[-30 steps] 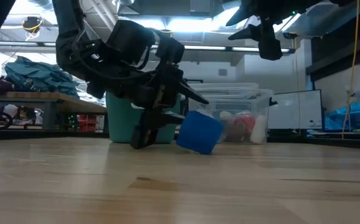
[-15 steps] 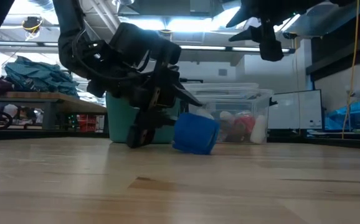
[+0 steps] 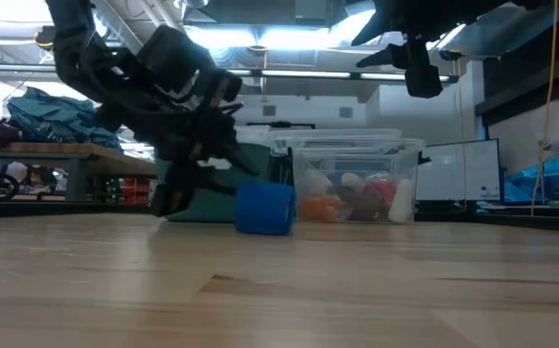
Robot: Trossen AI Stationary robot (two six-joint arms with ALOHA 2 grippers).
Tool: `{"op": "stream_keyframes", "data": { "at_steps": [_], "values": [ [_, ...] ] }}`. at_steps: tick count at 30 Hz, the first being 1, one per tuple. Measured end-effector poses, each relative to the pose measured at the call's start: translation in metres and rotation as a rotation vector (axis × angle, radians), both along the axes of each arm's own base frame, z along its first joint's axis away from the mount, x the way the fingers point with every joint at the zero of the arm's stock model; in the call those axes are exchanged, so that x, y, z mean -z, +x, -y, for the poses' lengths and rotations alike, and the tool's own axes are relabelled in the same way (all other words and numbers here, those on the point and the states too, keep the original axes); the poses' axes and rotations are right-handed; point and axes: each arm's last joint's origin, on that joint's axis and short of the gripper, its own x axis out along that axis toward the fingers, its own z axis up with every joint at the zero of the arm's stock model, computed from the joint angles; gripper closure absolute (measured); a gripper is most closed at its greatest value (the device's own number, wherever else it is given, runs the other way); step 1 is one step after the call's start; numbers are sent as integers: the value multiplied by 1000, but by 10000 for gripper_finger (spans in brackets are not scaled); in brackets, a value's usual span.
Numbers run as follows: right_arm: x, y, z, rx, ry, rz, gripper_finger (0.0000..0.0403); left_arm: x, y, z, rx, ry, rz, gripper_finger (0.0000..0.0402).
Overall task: Roll bandage
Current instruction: Put the blue bandage on the table, then open the transparent zip bag
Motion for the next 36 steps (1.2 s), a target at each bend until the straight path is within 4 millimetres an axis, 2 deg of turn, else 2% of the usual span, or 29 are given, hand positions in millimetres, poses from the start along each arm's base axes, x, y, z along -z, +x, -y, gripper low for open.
{"op": "stream_keyframes", "data": {
  "at_steps": [14,20,24,29,36],
  "values": [
    [0,0,0,1,1,5,256,2,-3,5,30,-9,-19,288],
    [0,0,0,0,1,2,256,-6,-4,1,21,0,16,288],
    [0,0,0,0,0,1,256,-19,-6,0,38,2,52,288],
    [0,0,0,1,0,0,256,-34,-20,1,88,43,11,288],
    [0,0,0,1,0,-1,256,-56,-54,6,131,74,-105,288]
  ]
}}
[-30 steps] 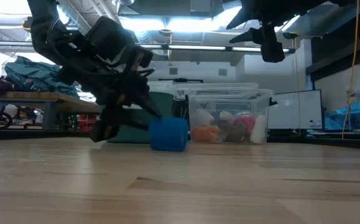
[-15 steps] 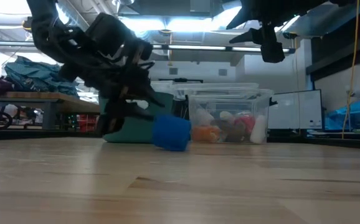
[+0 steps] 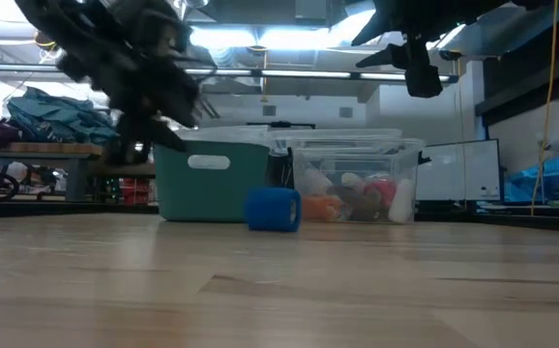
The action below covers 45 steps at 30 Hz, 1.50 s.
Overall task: Roll bandage
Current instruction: Open the transparent zip bag
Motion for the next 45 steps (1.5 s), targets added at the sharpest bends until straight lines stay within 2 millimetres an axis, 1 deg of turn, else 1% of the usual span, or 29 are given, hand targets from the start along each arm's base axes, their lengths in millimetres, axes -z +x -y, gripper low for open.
{"op": "stream_keyframes", "data": {
  "at_steps": [5,9,12,16,19,21,24,29,45],
  "values": [
    [0,0,0,0,-1,-2,256,-21,-28,11,64,76,8,288],
    [0,0,0,0,-1,-2,256,-32,-54,20,77,71,-36,288],
    [0,0,0,-1,-1,-2,256,-33,-74,25,67,20,-137,288],
    [0,0,0,0,-1,-2,256,-27,-100,30,-3,-92,-360,288],
    [0,0,0,-1,-1,-2,256,-24,-114,34,-31,-165,-506,288],
    [0,0,0,-5,0,-2,256,-22,-120,36,-33,-201,-575,288],
    [0,1,-1,-30,6,-4,256,-21,-125,39,-40,-243,-652,288],
    [1,1,-1,-67,14,-6,256,-20,-126,43,-48,-268,-682,288],
    [1,1,-1,-68,14,-6,256,-1,-113,59,8,-178,-878,288]
  ]
}}
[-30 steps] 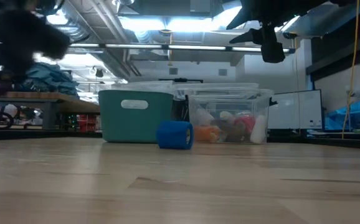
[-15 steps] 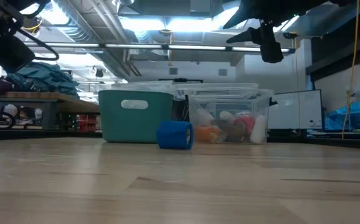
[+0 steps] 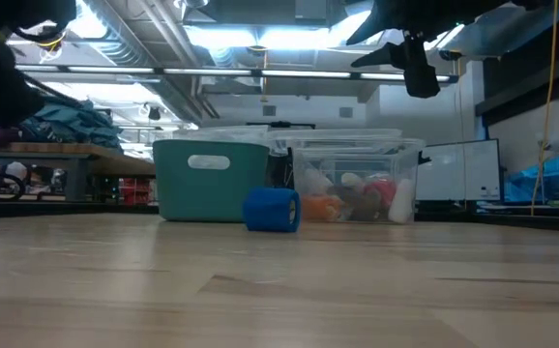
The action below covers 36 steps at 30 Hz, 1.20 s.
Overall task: Roll bandage
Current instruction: Open the transparent zip bag
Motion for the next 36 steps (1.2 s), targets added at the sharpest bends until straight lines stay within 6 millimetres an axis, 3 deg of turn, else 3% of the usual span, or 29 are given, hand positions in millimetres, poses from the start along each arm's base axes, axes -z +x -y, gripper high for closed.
{"op": "stream_keyframes", "data": {
  "at_steps": [9,20,31,36],
  "values": [
    [0,0,0,-1,0,0,256,14,9,6,69,14,-97,288],
    [0,0,0,-1,0,0,256,17,19,10,154,-25,-13,288],
    [0,0,0,-1,1,0,256,18,19,8,142,45,6,288],
    [0,0,0,-2,1,0,256,18,19,8,91,49,-15,307]
  ]
}}
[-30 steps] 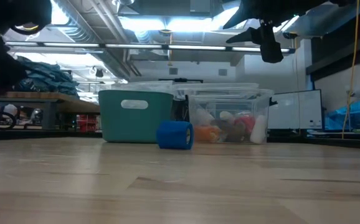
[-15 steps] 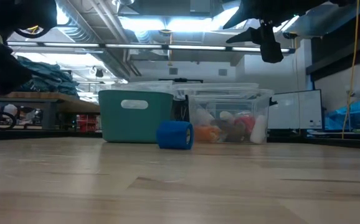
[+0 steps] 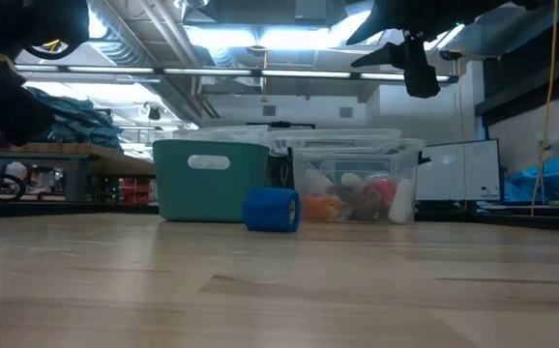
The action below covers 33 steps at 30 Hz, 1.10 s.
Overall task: Roll bandage
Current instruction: Open the transparent zip bag
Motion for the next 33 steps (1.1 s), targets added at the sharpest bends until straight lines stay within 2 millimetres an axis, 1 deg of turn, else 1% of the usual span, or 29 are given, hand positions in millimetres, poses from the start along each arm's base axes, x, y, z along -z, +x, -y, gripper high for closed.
{"op": "stream_keyframes", "data": {
  "at_steps": [6,9,11,20,27,30,33],
  "values": [
    [0,0,0,0,0,0,256,0,0,0,-8,-5,1,355],
    [0,0,0,0,0,0,256,-1,4,2,15,-24,50,388],
    [0,0,0,0,0,0,256,-2,7,3,17,-36,85,397],
    [0,0,0,0,0,0,256,-6,21,7,33,-63,246,400],
    [0,0,0,0,0,0,256,-10,30,8,29,-18,373,400],
    [0,0,0,0,0,0,256,-10,31,8,38,-16,392,389],
    [0,0,0,0,0,0,256,-10,30,8,88,-21,403,364]
  ]
}}
